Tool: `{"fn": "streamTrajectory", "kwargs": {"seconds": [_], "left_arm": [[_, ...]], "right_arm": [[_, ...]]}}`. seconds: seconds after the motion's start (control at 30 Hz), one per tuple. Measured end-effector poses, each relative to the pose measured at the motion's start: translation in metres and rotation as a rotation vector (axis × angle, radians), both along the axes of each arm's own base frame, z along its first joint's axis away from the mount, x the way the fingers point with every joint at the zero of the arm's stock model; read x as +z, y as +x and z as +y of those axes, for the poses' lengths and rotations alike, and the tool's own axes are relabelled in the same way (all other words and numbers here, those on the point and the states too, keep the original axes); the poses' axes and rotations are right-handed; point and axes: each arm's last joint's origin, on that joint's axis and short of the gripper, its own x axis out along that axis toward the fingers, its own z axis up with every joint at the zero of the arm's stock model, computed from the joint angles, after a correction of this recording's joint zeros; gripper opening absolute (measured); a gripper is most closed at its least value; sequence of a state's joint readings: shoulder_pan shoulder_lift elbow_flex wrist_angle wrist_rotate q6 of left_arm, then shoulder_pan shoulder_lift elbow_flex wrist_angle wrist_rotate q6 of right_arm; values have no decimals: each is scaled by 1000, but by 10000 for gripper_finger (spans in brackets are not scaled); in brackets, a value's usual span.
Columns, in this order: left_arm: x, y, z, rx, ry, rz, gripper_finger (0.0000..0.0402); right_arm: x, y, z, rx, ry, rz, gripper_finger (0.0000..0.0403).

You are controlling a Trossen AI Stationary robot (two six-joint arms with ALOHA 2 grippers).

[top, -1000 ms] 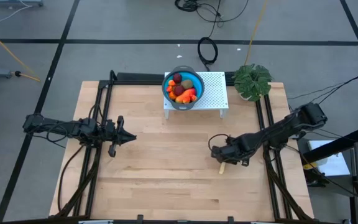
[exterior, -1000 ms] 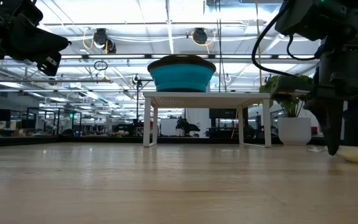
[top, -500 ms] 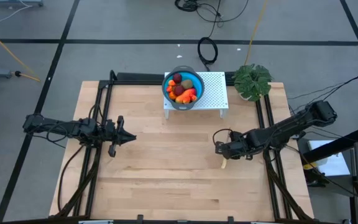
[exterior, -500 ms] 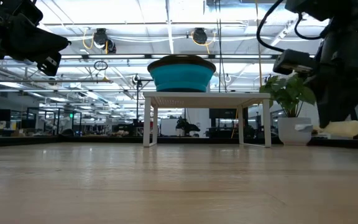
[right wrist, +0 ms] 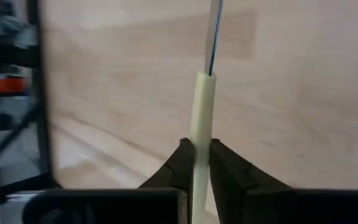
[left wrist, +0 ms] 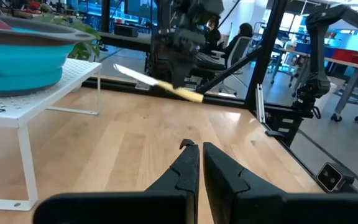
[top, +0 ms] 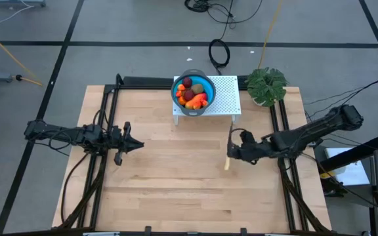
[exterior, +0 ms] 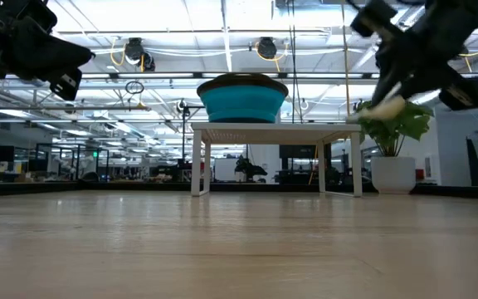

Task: Pick & Place Fruit
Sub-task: Put the yellow kitchen knife on the shelf

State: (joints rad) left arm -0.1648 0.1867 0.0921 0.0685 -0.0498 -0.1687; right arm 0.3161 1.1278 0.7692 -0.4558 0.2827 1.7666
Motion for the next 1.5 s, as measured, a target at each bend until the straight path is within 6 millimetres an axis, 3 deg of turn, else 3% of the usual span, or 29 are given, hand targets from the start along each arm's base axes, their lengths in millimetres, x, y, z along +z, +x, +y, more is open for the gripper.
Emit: {"fn": "streamTrajectory", "kwargs": {"seconds": [0.3, 0.63, 0.9, 1.3, 1.5], "left_arm": [[3, 0, 0, 3, -25, -31, 21], [4, 0, 0, 7, -35, -42, 21], [3, 0, 3, 121, -54, -29, 21], [2, 0, 4, 136, -83, -17, 21], [2, 0, 4, 136, -127, -15, 21]], "right_arm": [[32, -18, -30, 33, -146, -144, 22], [43, -27, -94, 153, -156, -171, 22], [58, -34, -144, 197, -185, -212, 22], [84, -20, -215, 294, -248, -67, 22], [78, -12, -242, 270, -236, -30, 22]]}}
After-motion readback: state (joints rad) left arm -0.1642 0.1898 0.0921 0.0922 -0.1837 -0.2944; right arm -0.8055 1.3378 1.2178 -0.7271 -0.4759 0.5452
